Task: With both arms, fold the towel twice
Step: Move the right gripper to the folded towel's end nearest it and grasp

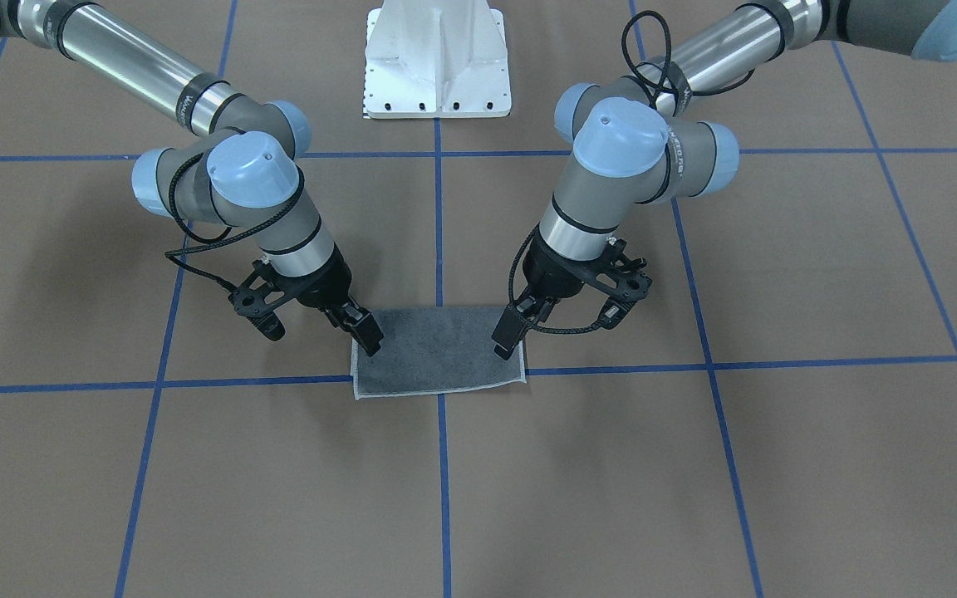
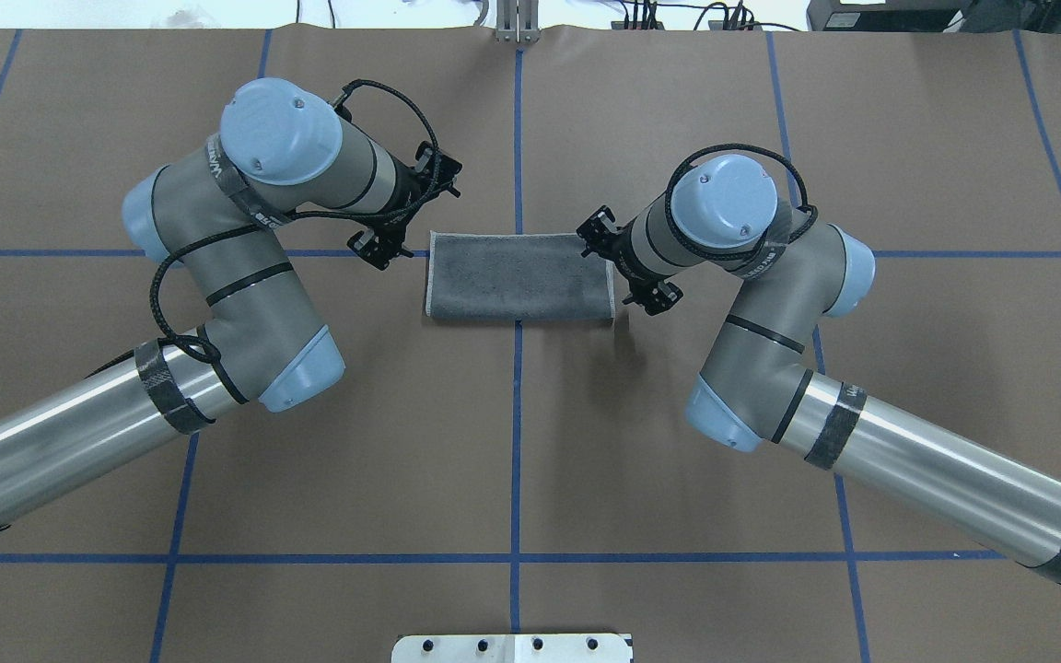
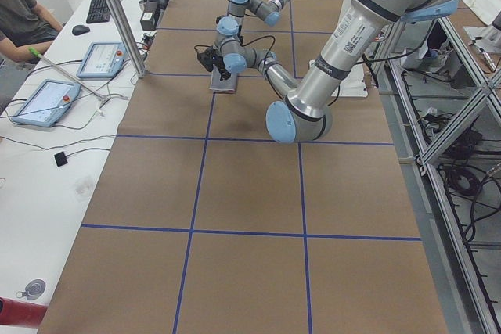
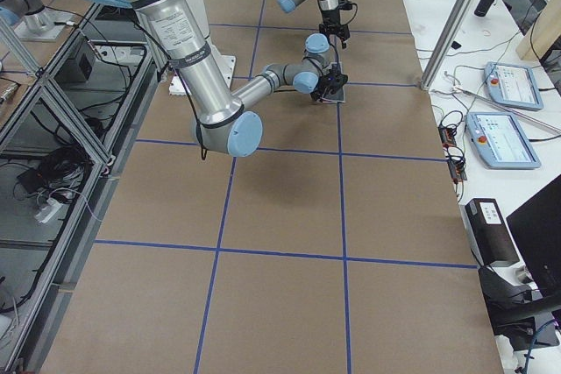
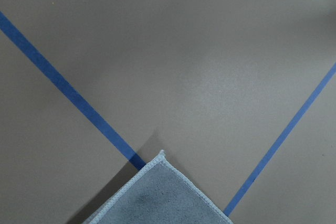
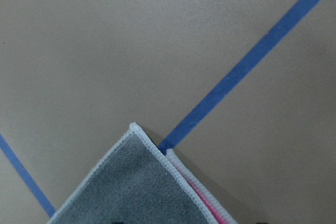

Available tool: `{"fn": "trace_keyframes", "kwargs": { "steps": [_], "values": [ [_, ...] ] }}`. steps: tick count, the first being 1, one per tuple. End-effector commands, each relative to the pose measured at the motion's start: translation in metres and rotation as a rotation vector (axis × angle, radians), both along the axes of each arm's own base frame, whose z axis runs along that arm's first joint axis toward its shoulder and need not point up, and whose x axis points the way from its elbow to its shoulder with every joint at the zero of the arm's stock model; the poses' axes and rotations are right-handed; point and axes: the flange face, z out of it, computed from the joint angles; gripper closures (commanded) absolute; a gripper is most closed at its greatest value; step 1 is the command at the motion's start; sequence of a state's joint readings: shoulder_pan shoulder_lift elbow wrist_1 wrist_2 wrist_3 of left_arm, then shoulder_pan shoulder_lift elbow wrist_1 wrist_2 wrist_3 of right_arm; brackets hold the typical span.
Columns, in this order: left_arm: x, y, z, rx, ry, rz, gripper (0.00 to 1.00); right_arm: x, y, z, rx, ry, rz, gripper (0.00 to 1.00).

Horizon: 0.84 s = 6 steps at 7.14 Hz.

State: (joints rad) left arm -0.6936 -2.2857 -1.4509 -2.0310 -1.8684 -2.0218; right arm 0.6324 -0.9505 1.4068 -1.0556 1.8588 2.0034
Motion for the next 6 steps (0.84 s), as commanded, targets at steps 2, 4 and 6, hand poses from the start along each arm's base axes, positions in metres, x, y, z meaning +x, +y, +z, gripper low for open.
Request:
{"fn": "trace_keyframes", "kwargs": {
  "steps": [2, 4, 6],
  "values": [
    [-0.0007, -0.0006, -0.0001, 0.000, 0.000, -0.001, 0.00, -0.0066, 0.0024, -0.0020, -0.006, -0.003, -0.002, 0.15],
    [-0.0007, -0.0006, -0.0001, 0.000, 0.000, -0.001, 0.00, -0.0087, 0.0036, 0.0014, -0.007, 0.003, -0.007, 0.17],
    [0.0001, 0.0002, -0.0001, 0.000, 0.000, 0.000, 0.00, -0.0088, 0.0036, 0.0033, -0.009, 0.006, -0.007, 0.18]
  ]
}}
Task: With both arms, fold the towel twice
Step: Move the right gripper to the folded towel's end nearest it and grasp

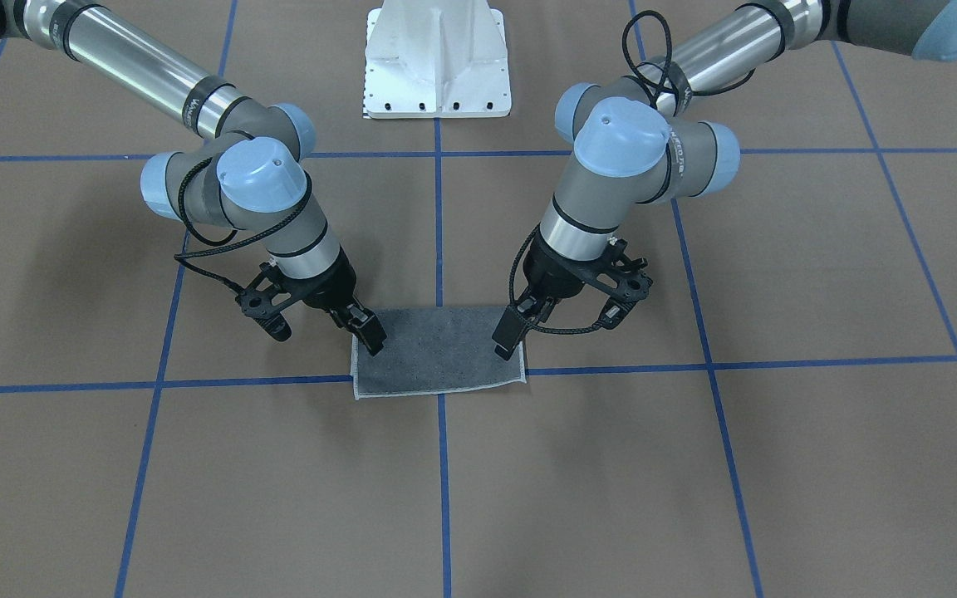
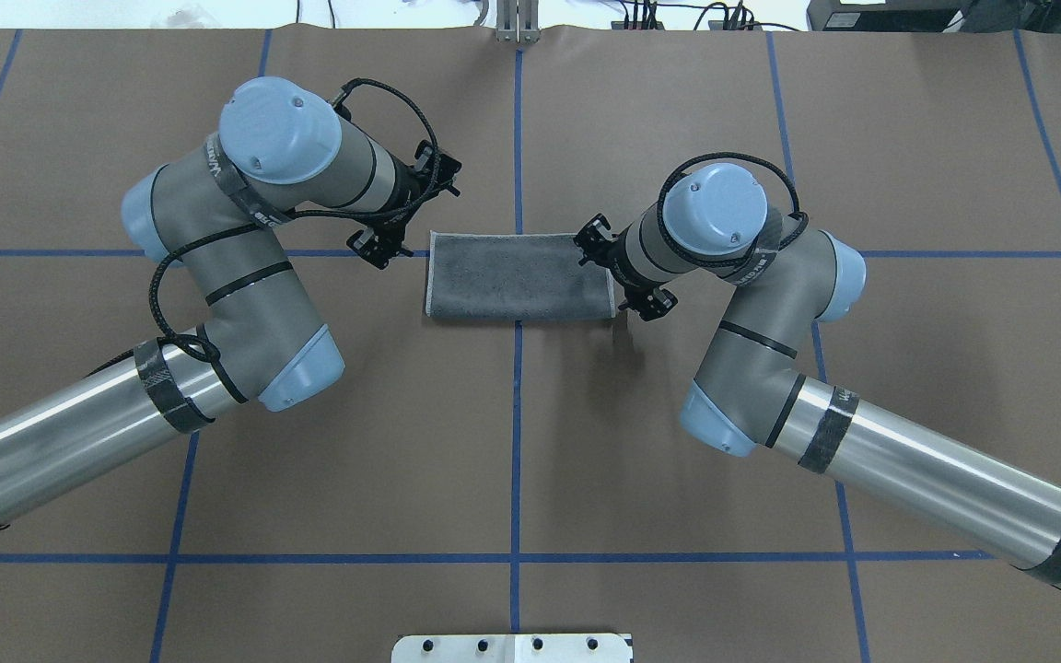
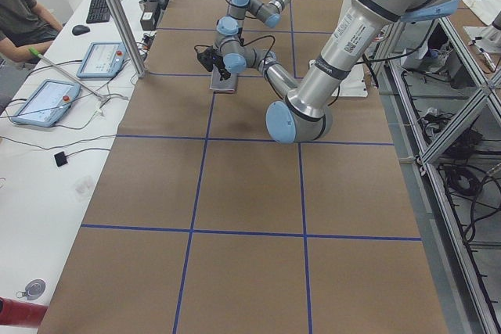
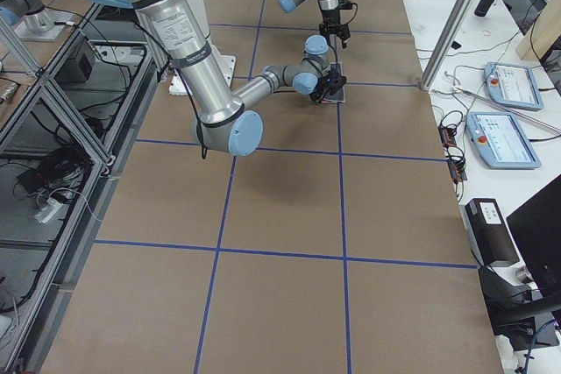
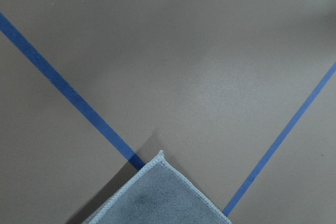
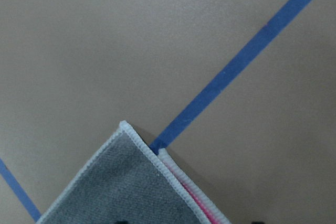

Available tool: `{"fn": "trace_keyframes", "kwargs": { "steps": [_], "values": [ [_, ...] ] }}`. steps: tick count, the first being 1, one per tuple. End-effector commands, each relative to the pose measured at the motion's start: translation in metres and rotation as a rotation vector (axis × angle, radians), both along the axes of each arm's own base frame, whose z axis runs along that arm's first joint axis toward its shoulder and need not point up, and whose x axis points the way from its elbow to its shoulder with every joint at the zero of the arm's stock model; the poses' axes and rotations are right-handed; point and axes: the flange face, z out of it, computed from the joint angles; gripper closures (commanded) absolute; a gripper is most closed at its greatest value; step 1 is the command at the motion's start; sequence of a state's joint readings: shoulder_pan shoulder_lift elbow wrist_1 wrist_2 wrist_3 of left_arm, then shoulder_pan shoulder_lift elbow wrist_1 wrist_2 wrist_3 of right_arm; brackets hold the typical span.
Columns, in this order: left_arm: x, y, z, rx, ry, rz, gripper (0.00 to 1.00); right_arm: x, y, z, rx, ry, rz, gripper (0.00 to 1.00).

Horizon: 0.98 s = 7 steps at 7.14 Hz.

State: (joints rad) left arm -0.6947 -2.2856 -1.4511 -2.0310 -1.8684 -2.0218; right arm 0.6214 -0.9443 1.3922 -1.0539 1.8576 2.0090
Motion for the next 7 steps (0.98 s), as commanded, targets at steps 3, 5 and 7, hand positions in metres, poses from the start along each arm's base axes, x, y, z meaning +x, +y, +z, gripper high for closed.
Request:
{"fn": "trace_keyframes", "kwargs": {
  "steps": [3, 5, 7],
  "values": [
    [-0.001, 0.001, -0.004, 0.002, 0.004, -0.001, 0.00, -0.002, 0.001, -0.001, -0.009, -0.001, 0.002, 0.65],
    [-0.004, 0.002, -0.007, 0.000, 0.005, -0.002, 0.00, 0.000, 0.004, 0.000, -0.011, -0.005, 0.003, 0.84],
    [-0.005, 0.003, -0.010, 0.001, 0.008, -0.003, 0.00, 0.014, 0.011, -0.019, -0.008, -0.014, 0.009, 0.84]
  ]
}}
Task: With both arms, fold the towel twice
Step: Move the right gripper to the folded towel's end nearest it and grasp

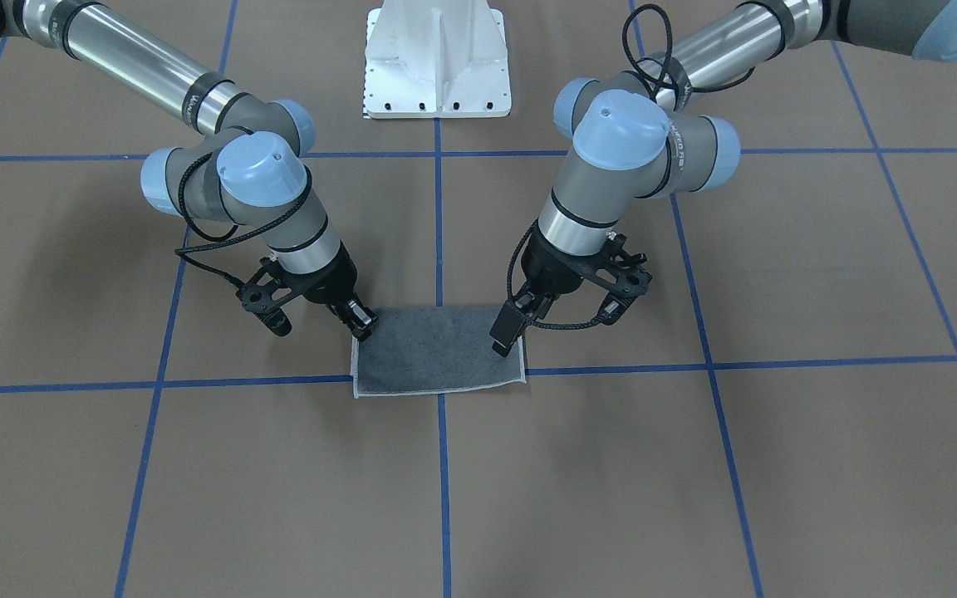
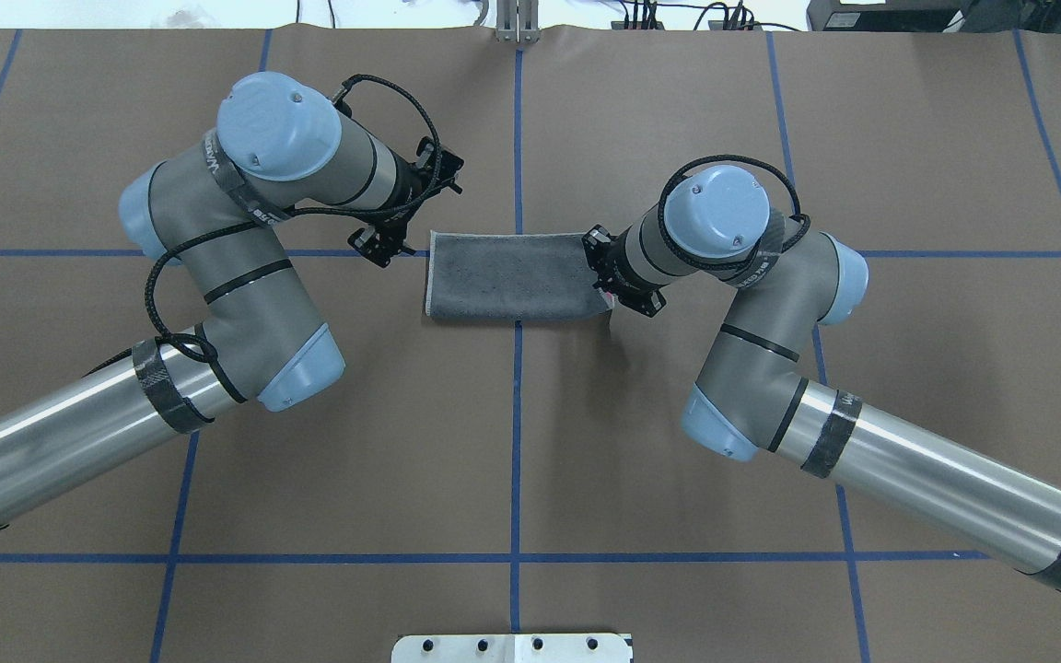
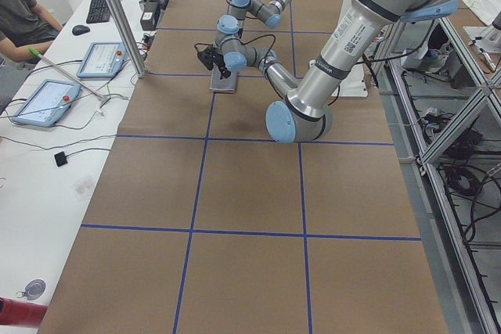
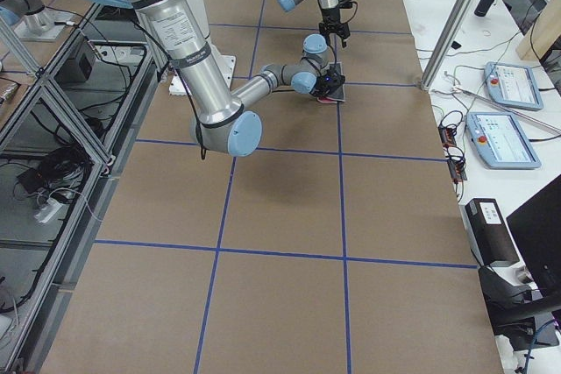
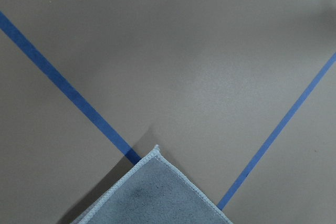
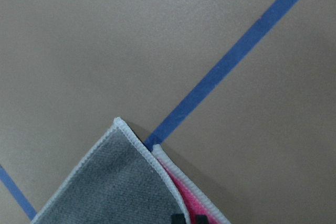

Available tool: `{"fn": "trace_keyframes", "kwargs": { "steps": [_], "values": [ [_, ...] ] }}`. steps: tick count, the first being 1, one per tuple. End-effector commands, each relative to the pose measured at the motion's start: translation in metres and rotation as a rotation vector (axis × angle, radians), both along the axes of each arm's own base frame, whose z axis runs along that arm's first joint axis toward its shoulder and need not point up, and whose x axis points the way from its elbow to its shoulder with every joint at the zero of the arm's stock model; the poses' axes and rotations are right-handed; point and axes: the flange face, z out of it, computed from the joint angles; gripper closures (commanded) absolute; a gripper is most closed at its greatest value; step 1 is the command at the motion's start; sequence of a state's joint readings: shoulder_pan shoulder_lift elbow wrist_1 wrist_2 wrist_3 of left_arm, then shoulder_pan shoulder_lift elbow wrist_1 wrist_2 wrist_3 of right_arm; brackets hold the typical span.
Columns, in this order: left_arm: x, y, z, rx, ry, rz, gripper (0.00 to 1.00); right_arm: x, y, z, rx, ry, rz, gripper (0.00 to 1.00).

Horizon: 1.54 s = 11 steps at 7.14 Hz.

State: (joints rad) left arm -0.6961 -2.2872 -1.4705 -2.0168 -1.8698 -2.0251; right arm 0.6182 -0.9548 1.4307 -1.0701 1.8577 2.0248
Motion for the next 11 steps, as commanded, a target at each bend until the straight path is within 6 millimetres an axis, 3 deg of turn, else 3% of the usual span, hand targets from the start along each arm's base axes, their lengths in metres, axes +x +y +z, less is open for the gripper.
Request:
{"fn": "trace_keyframes", "kwargs": {
  "steps": [1, 3, 4, 5, 6, 7, 9, 11],
  "values": [
    [-0.002, 0.001, -0.003, 0.001, 0.002, -0.001, 0.00, 0.013, 0.009, -0.018, -0.004, 0.007, 0.015, 0.84],
    [-0.002, 0.001, -0.003, 0.001, 0.002, -0.001, 0.00, 0.023, 0.043, -0.033, -0.016, -0.028, 0.043, 0.84],
    [-0.002, 0.001, -0.003, 0.001, 0.002, -0.001, 0.00, 0.005, 0.058, -0.030, -0.008, 0.000, 0.042, 0.84],
    [-0.002, 0.001, -0.003, 0.001, 0.002, -0.001, 0.00, 0.004, 0.058, -0.030, -0.005, 0.003, 0.045, 0.79],
    [-0.002, 0.001, -0.003, 0.001, 0.002, -0.001, 0.00, 0.006, 0.053, -0.026, -0.001, 0.014, 0.049, 0.61],
    [-0.002, 0.001, -0.003, 0.001, 0.002, -0.001, 0.00, 0.010, 0.038, -0.018, -0.006, 0.031, 0.067, 0.54],
    [-0.002, 0.001, -0.002, 0.000, 0.001, -0.001, 0.00, -0.008, 0.023, -0.015, -0.007, 0.059, 0.080, 0.36],
    [-0.002, 0.001, -0.002, -0.001, 0.000, -0.001, 0.00, -0.012, 0.018, -0.003, 0.004, 0.090, 0.067, 0.41]
  ]
}}
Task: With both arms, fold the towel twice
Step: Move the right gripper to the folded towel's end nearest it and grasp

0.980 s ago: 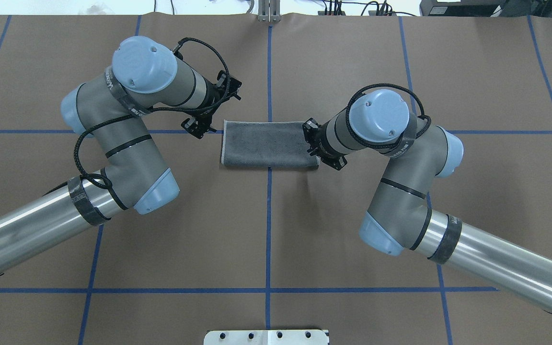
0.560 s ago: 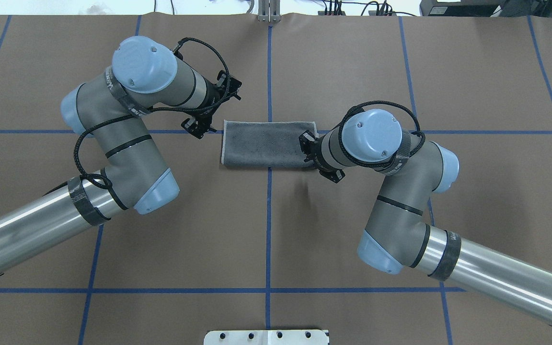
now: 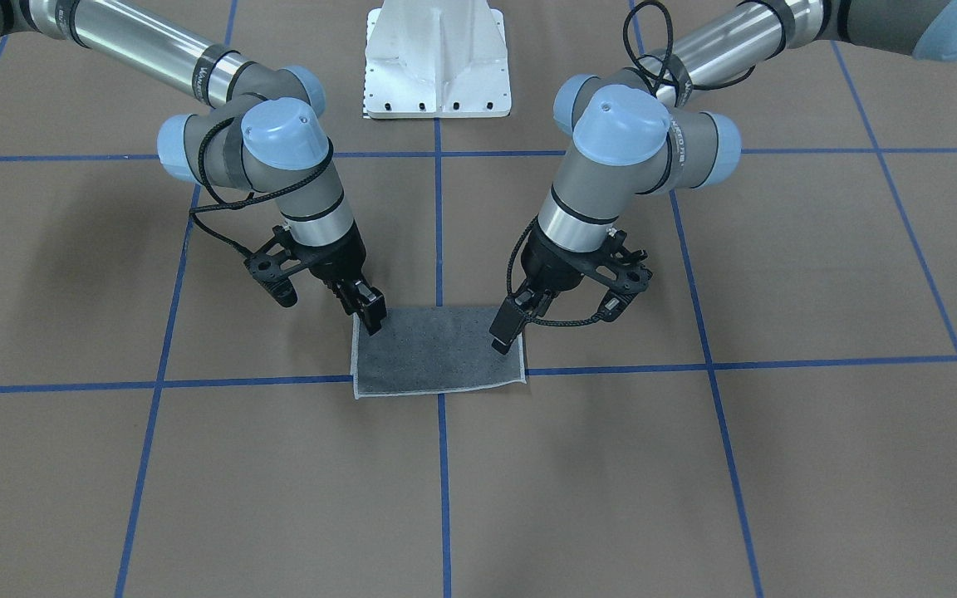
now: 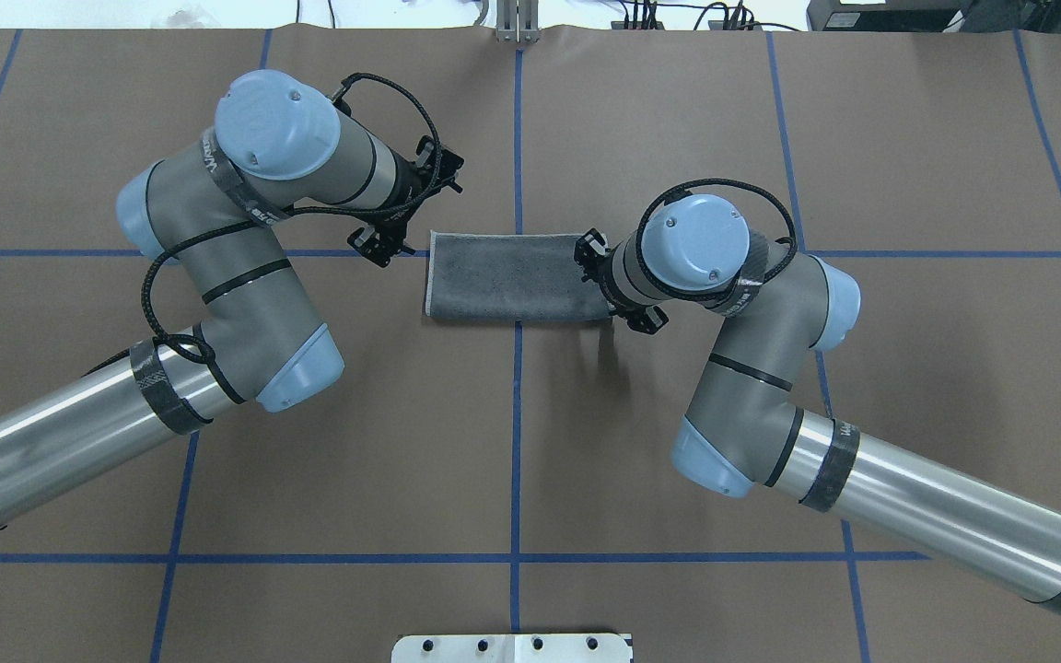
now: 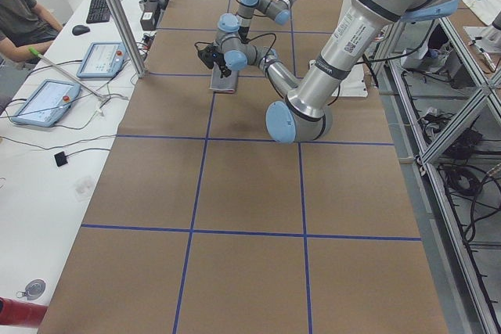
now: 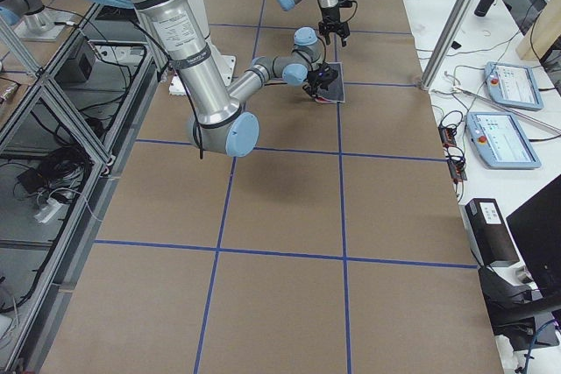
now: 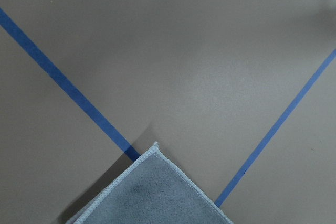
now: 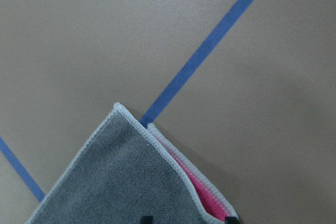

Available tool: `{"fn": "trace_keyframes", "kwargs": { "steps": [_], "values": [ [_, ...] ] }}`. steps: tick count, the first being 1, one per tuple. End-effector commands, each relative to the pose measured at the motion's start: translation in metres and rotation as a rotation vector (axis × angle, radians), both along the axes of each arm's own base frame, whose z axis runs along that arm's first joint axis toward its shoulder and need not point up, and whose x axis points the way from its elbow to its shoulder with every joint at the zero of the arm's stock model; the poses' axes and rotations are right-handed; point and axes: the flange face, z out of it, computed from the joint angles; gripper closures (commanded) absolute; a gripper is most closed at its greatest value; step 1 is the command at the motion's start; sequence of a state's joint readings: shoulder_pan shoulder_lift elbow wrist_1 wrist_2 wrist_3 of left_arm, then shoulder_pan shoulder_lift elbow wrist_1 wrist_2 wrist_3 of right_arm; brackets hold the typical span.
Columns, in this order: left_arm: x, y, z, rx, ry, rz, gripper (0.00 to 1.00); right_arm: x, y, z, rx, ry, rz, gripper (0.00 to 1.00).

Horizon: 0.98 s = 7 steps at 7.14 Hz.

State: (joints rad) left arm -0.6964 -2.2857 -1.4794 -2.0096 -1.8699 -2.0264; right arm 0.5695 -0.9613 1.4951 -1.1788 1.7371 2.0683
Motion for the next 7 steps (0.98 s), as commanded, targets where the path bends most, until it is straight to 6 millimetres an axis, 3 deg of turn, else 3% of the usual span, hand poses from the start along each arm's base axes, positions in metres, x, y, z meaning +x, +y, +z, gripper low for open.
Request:
{"fn": "trace_keyframes", "kwargs": {
  "steps": [1, 5, 7],
  "values": [
    [0.000, 0.000, 0.000, -0.002, 0.000, -0.001, 0.00, -0.003, -0.008, 0.012, 0.014, 0.035, -0.010, 0.41],
    [0.001, 0.001, 0.000, -0.003, 0.002, -0.001, 0.00, -0.011, -0.018, 0.009, 0.023, 0.050, -0.002, 0.50],
    [0.000, 0.000, 0.000, -0.005, 0.002, -0.003, 0.00, -0.011, -0.018, 0.008, 0.023, 0.048, -0.001, 0.75]
  ]
}}
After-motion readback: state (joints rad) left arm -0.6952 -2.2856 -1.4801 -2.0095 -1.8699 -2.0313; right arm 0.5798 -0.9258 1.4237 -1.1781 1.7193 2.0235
